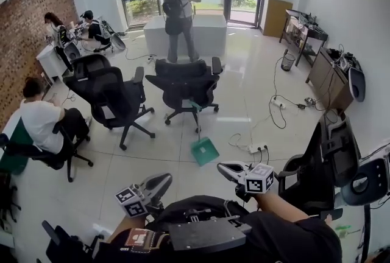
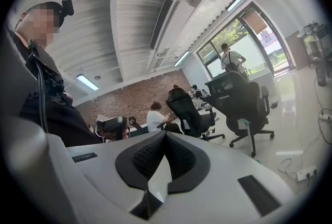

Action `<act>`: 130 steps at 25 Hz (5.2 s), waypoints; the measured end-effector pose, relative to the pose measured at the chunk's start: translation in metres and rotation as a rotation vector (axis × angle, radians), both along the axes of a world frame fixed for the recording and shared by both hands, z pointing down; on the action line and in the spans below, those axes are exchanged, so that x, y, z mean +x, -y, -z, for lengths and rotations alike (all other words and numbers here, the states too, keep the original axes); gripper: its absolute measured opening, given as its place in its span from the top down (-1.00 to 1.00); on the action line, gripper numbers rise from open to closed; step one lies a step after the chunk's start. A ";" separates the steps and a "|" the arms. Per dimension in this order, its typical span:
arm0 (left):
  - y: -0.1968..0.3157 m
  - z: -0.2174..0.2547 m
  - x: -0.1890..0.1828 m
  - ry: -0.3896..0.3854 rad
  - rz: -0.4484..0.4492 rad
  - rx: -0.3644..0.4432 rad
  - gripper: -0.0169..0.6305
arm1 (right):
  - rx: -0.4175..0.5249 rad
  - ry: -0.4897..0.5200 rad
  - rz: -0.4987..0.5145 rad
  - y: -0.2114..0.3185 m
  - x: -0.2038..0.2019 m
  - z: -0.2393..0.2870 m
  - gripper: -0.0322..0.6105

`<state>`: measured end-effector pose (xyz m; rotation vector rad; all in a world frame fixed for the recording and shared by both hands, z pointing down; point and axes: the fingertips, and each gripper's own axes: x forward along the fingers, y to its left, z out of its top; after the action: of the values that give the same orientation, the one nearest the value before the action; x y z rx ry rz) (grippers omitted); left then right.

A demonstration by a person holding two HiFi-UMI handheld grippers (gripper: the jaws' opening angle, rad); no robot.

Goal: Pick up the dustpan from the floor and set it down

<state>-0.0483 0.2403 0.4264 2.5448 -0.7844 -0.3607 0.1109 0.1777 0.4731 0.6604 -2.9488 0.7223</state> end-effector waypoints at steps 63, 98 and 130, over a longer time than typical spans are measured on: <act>0.716 -0.193 -0.134 0.158 -0.007 -0.229 0.88 | -0.030 -0.615 -0.003 0.840 -0.128 -0.399 0.05; 0.710 -0.156 -0.170 0.148 0.024 -0.143 0.88 | 0.144 -0.801 -0.053 0.826 -0.106 -0.330 0.59; 0.703 -0.017 -0.115 0.120 -0.050 0.134 0.93 | 0.522 -0.480 -0.229 0.720 -0.079 0.040 0.59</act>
<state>-0.1636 -0.4629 0.4430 2.7272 -0.7621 -0.2546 0.0315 -0.5428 0.4334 1.0380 -2.6174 -0.2100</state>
